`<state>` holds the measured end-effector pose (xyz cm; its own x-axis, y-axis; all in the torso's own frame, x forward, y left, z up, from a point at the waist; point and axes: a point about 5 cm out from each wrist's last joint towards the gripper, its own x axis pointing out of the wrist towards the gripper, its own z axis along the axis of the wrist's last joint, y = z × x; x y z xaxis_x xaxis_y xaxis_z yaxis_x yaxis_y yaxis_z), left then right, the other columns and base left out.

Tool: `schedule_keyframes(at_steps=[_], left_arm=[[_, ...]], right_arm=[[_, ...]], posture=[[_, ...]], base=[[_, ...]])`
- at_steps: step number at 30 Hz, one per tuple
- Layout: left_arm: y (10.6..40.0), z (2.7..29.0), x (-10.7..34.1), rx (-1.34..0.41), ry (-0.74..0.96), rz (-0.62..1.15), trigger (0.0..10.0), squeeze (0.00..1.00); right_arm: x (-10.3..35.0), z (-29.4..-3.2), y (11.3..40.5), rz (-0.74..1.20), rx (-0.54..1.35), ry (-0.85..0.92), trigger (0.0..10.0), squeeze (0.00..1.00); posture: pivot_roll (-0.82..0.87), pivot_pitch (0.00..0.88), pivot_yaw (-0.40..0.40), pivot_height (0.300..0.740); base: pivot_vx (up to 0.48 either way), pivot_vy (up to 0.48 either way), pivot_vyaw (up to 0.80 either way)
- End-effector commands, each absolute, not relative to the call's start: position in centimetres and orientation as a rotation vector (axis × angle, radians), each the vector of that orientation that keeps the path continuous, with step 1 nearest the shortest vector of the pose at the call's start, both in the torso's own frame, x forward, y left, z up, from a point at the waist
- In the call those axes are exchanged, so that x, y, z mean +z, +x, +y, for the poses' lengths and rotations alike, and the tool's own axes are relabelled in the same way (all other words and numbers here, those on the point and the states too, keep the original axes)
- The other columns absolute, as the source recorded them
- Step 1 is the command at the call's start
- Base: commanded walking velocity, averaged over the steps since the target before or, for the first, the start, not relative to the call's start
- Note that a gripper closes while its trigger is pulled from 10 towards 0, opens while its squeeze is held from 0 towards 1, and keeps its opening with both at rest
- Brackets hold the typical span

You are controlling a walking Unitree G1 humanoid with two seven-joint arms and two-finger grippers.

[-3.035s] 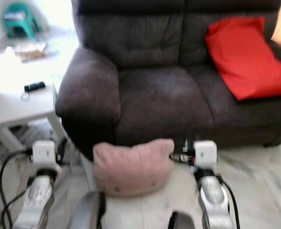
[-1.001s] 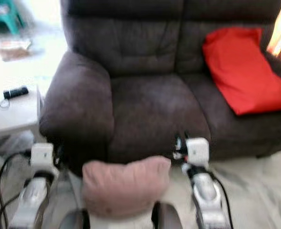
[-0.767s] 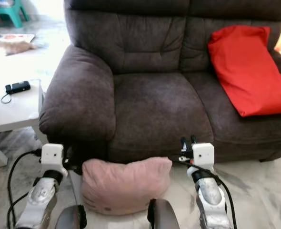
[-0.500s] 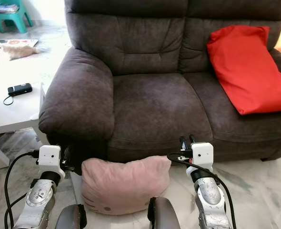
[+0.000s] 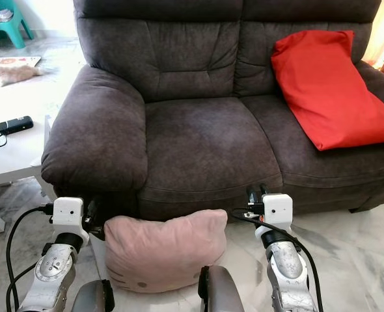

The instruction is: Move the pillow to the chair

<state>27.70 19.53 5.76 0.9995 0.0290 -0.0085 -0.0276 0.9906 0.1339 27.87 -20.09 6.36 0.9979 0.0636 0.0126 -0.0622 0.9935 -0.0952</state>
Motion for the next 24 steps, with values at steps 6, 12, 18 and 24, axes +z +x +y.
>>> schedule_keyframes(at_steps=[6, 12, 18, 24], left_arm=[[27.71, 19.62, 5.37, 0.035, 0.121, 0.034, 10.0, 0.00], [27.68, 19.80, 5.14, 0.047, 0.105, 0.049, 10.0, 0.00], [27.63, 20.29, 4.65, 0.080, 0.088, 0.082, 10.0, 0.00], [27.61, 20.25, 4.63, 0.076, 0.089, 0.083, 10.0, 0.00]], right_arm=[[6.00, -20.08, 27.50, -0.007, 0.069, -0.090, 10.0, 0.00], [5.99, -20.12, 27.51, -0.005, 0.070, -0.094, 10.0, 0.00], [6.12, -20.02, 27.54, -0.010, 0.085, -0.114, 10.0, 0.00], [6.13, -19.83, 27.49, -0.014, 0.103, -0.125, 10.0, 0.00]], posture=[[-0.02, 0.000, -0.049, 0.499], [-0.02, 0.000, -0.052, 0.499], [-0.02, 0.000, -0.053, 0.499], [-0.02, 0.000, -0.054, 0.499]], base=[[0.000, 0.000, 0.00], [0.000, 0.000, 0.00], [0.000, 0.000, 0.00], [0.000, 0.000, 0.53]])
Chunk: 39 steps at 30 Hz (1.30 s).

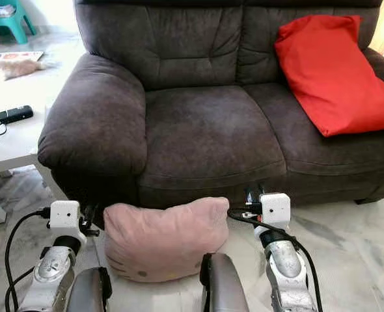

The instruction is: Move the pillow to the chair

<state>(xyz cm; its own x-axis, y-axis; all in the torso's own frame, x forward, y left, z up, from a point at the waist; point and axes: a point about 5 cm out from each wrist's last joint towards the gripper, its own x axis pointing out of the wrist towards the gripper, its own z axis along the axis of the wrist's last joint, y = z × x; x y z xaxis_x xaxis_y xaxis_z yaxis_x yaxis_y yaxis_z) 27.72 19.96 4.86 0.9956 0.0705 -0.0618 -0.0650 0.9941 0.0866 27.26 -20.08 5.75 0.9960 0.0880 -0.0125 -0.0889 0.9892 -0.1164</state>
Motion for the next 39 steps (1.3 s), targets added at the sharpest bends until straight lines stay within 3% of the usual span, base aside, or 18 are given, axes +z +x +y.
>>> schedule_keyframes(at_steps=[1, 39], left_arm=[[27.62, 20.24, 4.63, 0.075, 0.089, 0.082, 10.0, 0.00], [27.82, 19.63, 4.64, 0.015, 0.092, 0.080, 10.0, 0.00]], right_arm=[[6.11, -19.84, 27.49, -0.012, 0.100, -0.119, 10.0, 0.00], [6.19, -19.60, 27.94, -0.016, 0.090, -0.087, 10.0, 0.00]], posture=[[-0.02, 0.000, -0.054, 0.499], [-0.02, 0.000, -0.051, 0.499]], base=[[0.000, 0.000, 0.80], [0.285, 0.000, 0.00]])
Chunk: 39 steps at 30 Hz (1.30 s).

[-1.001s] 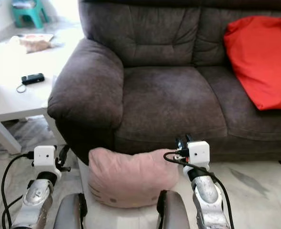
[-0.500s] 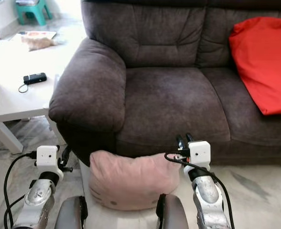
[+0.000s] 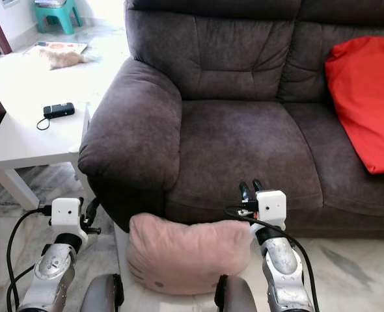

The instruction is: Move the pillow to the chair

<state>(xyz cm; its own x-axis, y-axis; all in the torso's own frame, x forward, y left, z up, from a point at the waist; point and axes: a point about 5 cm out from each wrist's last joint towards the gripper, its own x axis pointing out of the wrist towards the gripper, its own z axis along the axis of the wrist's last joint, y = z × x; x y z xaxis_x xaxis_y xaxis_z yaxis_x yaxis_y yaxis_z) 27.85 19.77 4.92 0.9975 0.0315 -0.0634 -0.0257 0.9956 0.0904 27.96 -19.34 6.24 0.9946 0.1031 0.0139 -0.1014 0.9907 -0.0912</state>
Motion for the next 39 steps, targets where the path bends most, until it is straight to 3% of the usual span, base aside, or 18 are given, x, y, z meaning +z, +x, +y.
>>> schedule_keyframes(at_steps=[1, 24, 31, 39], left_arm=[[27.8, 19.6, 4.6, 0.015, 0.092, 0.080, 10.0, 0.00], [27.7, 19.2, 4.5, -0.021, 0.085, 0.091, 10.0, 0.00], [26.0, 19.4, 1.1, -0.080, -0.013, 0.302, 10.0, 0.00], [24.5, 20.5, -1.6, -0.025, -0.092, 0.486, 10.0, 0.00]], right_arm=[[6.2, -19.6, 27.9, -0.016, 0.090, -0.087, 10.0, 0.00], [6.1, -19.6, 28.0, -0.016, 0.095, -0.075, 10.0, 0.00], [6.2, -19.3, 28.0, -0.013, 0.110, -0.084, 10.0, 0.00], [6.3, -19.3, 27.9, -0.014, 0.121, -0.088, 10.0, 0.00]], posture=[[-0.02, 0.000, -0.051, 0.499], [-0.01, 0.000, -0.055, 0.499], [-0.01, 0.000, -0.064, 0.499], [-0.01, 0.000, -0.069, 0.499]], base=[[0.360, 0.000, 0.00], [0.362, 0.000, 0.00], [0.000, 0.000, 0.00], [0.000, 0.000, 0.00]])
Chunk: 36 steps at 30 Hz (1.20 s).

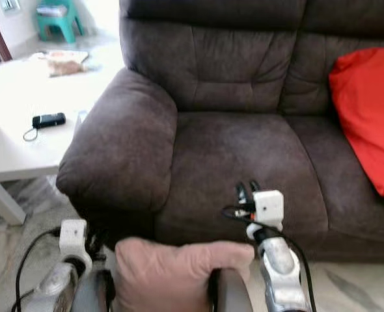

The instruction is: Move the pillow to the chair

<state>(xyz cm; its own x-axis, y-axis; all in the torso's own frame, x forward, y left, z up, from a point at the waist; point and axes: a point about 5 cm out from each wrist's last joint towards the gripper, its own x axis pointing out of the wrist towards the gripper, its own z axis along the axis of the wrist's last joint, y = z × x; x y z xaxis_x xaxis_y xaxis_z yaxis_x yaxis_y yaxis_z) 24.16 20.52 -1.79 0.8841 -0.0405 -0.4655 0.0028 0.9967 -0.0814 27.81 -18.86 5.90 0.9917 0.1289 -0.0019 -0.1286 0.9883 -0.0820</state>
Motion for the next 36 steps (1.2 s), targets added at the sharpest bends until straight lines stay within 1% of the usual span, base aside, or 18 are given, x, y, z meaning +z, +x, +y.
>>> schedule_keyframes(at_steps=[1, 3, 4, 9, 15, 19, 21, 25, 29, 36], left_arm=[[24.5, 20.5, -1.8, -0.026, -0.110, 0.496, 10.0, 0.00], [25.1, 20.6, -1.8, -0.022, -0.130, 0.505, 10.0, 0.00], [25.3, 20.6, -1.7, -0.016, -0.147, 0.503, 10.0, 1.00], [26.7, 20.1, -1.1, -0.061, -0.186, 0.519, 10.0, 1.00], [27.6, 19.2, -1.1, -0.133, -0.149, 0.554, 10.0, 1.00], [27.9, 19.0, -1.0, -0.131, -0.167, 0.557, 10.0, 1.00], [28.0, 18.8, -1.0, -0.132, -0.170, 0.558, 10.0, 1.00], [28.3, 19.1, -0.6, -0.104, -0.193, 0.530, 10.0, 1.00], [28.7, 19.2, -0.2, -0.085, -0.264, 0.491, 10.0, 1.00], [29.0, 19.0, 0.0, -0.076, -0.241, 0.492, 10.0, 1.00]], right_arm=[[6.4, -19.2, 27.9, -0.015, 0.123, -0.088, 10.0, 0.00], [6.7, -19.0, 27.8, -0.023, 0.147, -0.096, 10.0, 0.00], [6.9, -18.8, 27.8, -0.028, 0.157, -0.097, 10.0, 0.00], [8.1, -18.1, 27.9, -0.067, 0.194, -0.096, 10.0, 0.00], [9.0, -17.5, 27.9, -0.093, 0.220, -0.095, 10.0, 0.00], [9.3, -17.4, 27.8, -0.096, 0.221, -0.089, 10.0, 0.00], [9.7, -16.9, 27.8, -0.103, 0.238, -0.090, 10.0, 0.00], [10.5, -16.4, 27.6, -0.118, 0.251, -0.078, 10.0, 0.00], [11.2, -16.0, 27.4, -0.129, 0.277, -0.077, 10.0, 0.00], [11.6, -16.1, 27.2, -0.115, 0.293, -0.085, 10.0, 0.00]], posture=[[-0.01, 0.000, -0.069, 0.499], [-0.02, 0.019, -0.073, 0.499], [-0.02, 0.023, -0.074, 0.499], [-0.05, 0.061, -0.071, 0.499], [-0.07, 0.100, -0.068, 0.499], [-0.08, 0.116, -0.065, 0.499], [-0.08, 0.134, -0.070, 0.499], [-0.07, 0.155, -0.083, 0.499], [-0.07, 0.178, -0.099, 0.499], [-0.08, 0.220, -0.124, 0.499]], base=[[0.000, 0.000, 0.00], [0.000, 0.000, 0.00], [0.000, 0.000, 0.00], [0.000, 0.000, 0.00], [0.000, 0.000, 0.00], [0.000, 0.000, 0.00], [0.000, 0.000, 0.00], [0.000, 0.000, 0.00], [0.000, 0.000, 0.00], [0.000, 0.000, 0.00]])
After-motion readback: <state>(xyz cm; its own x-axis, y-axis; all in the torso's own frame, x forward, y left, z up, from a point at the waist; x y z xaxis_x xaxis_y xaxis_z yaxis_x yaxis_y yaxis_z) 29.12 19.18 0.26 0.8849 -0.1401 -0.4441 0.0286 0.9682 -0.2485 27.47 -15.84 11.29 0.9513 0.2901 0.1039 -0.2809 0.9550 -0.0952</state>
